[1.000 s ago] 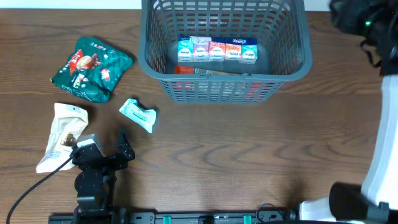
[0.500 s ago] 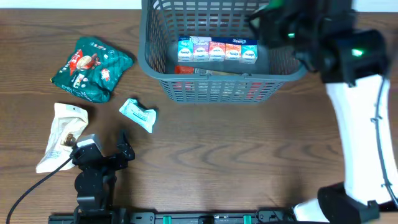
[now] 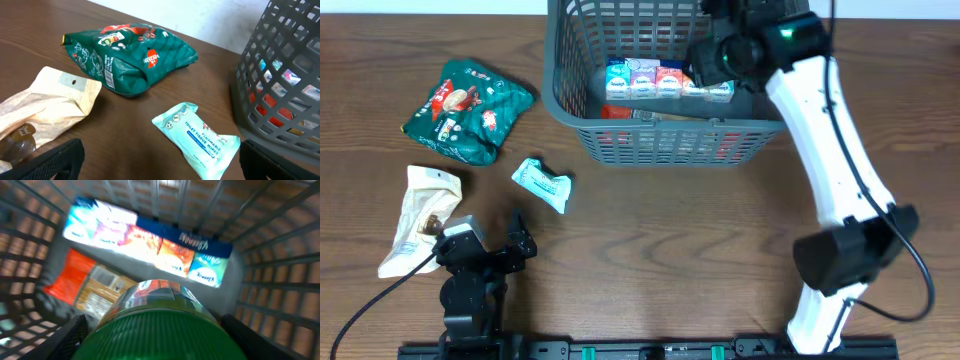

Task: Pack container
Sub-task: 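Lift the jar and carry it left into the basket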

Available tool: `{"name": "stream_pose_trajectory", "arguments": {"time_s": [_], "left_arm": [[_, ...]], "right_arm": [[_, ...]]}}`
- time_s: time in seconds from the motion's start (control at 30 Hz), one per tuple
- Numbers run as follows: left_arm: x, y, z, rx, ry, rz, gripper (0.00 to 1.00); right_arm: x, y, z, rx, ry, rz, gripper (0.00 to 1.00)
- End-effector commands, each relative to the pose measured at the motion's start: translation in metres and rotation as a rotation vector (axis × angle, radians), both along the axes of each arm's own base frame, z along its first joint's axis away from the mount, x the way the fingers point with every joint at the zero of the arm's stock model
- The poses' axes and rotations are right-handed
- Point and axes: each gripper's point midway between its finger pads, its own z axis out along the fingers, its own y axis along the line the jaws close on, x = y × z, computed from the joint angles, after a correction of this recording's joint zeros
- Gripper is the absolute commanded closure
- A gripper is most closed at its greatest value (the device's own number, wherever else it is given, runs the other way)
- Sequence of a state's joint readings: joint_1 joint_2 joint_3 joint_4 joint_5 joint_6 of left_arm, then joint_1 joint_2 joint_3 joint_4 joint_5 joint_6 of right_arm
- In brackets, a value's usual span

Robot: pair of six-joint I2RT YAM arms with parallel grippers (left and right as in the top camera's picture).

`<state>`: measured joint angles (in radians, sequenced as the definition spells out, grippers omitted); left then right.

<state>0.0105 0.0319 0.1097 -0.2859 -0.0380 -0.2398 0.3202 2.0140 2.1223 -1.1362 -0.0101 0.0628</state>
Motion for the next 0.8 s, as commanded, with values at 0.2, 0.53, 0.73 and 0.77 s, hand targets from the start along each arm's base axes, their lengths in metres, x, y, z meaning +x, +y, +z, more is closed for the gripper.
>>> {"name": "stream_pose_trajectory", "arguments": {"time_s": [0.2, 0.53, 0.73, 0.77], "left_arm": [[-0.002, 0.004, -0.012, 0.001, 0.036, 0.022, 0.01], [-0.002, 0.004, -0.012, 0.001, 0.036, 0.022, 0.02], [-0.002, 0.004, -0.012, 0.001, 0.036, 0.022, 0.01], [-0.002, 0.004, -0.012, 0.001, 0.036, 0.022, 0.01]], "right_arm": [[0.01, 0.0, -0.068, -0.062, 0.14, 0.003, 0.99], [0.011, -0.009, -0.106, -0.086, 0.226, -0.017, 0.99], [0.011, -0.015, -0.113, -0.09, 0.245, -0.029, 0.99], [0.011, -0.016, -0.116, -0.093, 0.254, -0.03, 0.99]]}}
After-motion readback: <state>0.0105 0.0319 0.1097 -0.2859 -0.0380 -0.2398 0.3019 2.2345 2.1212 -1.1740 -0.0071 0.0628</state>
